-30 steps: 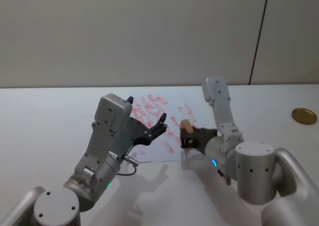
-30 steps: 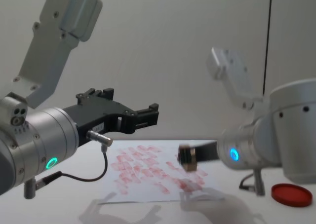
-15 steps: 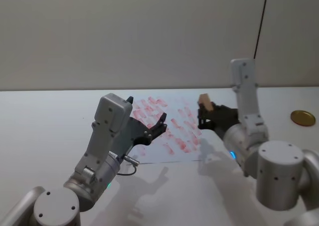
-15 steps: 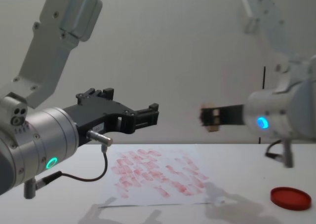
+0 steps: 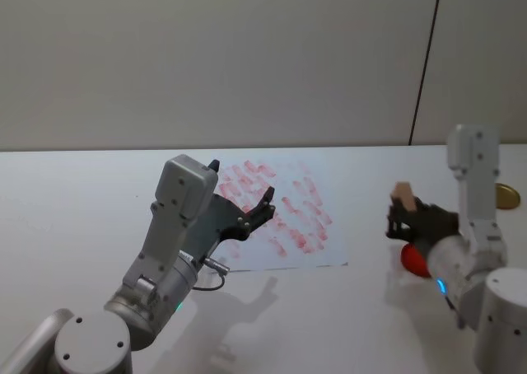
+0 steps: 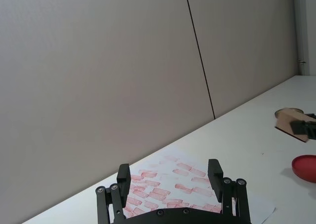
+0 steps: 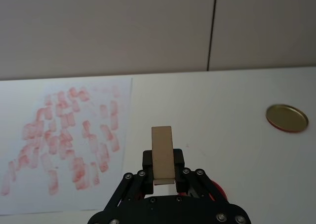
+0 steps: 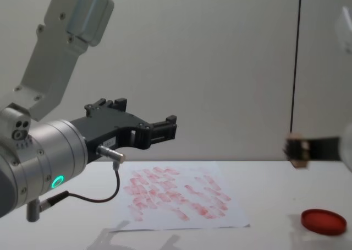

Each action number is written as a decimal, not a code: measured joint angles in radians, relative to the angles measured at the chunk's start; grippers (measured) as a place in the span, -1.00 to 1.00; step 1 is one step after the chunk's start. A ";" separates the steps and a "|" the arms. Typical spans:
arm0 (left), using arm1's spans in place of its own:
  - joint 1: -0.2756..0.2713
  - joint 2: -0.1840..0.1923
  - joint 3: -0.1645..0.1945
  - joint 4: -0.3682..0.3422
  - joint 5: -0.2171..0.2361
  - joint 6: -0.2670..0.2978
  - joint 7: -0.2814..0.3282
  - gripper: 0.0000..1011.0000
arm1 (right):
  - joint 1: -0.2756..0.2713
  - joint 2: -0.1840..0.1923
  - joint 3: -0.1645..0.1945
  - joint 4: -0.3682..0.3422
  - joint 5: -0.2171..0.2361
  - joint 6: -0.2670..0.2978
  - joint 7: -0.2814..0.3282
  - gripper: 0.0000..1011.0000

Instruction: Use the one hand to pick up the stamp and affix it onto the A4 paper.

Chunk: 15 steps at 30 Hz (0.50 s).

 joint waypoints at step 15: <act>0.000 0.000 0.000 0.000 0.000 0.000 0.000 0.96 | -0.055 0.034 0.067 0.020 0.103 0.028 -0.061 -0.57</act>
